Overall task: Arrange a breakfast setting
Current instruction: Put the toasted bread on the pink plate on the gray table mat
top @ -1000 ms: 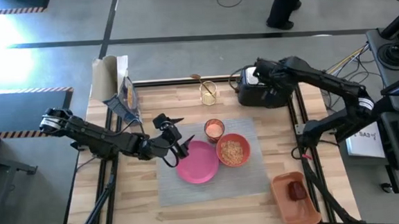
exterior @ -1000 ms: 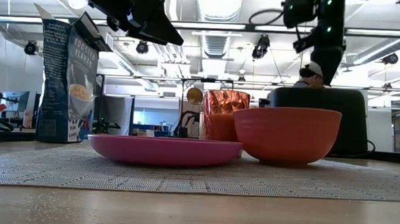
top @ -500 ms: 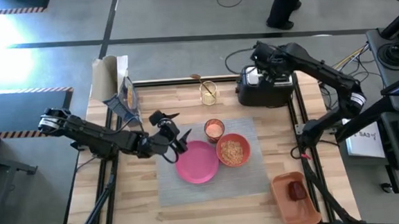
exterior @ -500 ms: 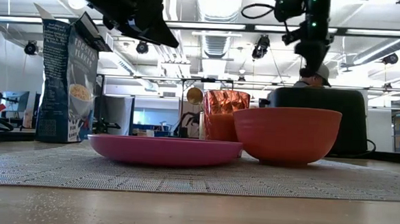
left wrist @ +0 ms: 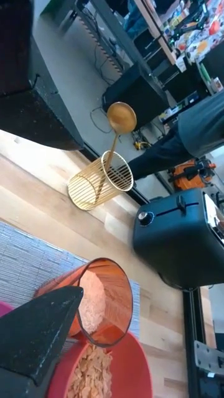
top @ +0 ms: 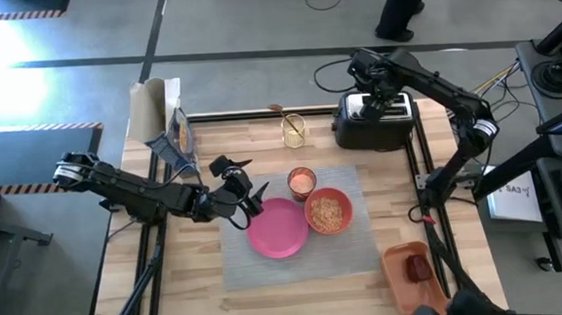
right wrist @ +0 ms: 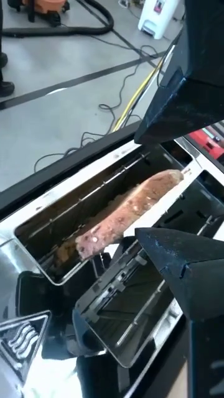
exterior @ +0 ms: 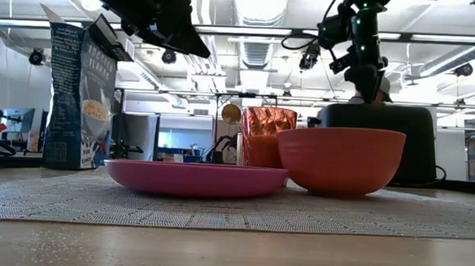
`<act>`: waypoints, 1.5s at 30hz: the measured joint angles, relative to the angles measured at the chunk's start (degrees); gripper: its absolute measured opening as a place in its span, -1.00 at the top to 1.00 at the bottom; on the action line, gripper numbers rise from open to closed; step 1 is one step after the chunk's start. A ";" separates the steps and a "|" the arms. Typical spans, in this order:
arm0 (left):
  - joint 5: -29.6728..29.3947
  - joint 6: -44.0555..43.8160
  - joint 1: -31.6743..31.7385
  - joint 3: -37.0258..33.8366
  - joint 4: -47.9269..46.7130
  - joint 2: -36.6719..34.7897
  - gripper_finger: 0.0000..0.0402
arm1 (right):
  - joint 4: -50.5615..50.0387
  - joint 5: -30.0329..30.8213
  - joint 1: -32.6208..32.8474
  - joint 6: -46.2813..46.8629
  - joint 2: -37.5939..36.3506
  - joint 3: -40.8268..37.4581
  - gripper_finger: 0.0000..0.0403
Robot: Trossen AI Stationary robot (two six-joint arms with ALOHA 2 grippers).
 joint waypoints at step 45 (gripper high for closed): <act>0.02 -1.31 0.00 -0.12 -2.35 0.00 -0.78 | -2.46 -4.63 -2.36 -2.84 1.52 2.17 0.83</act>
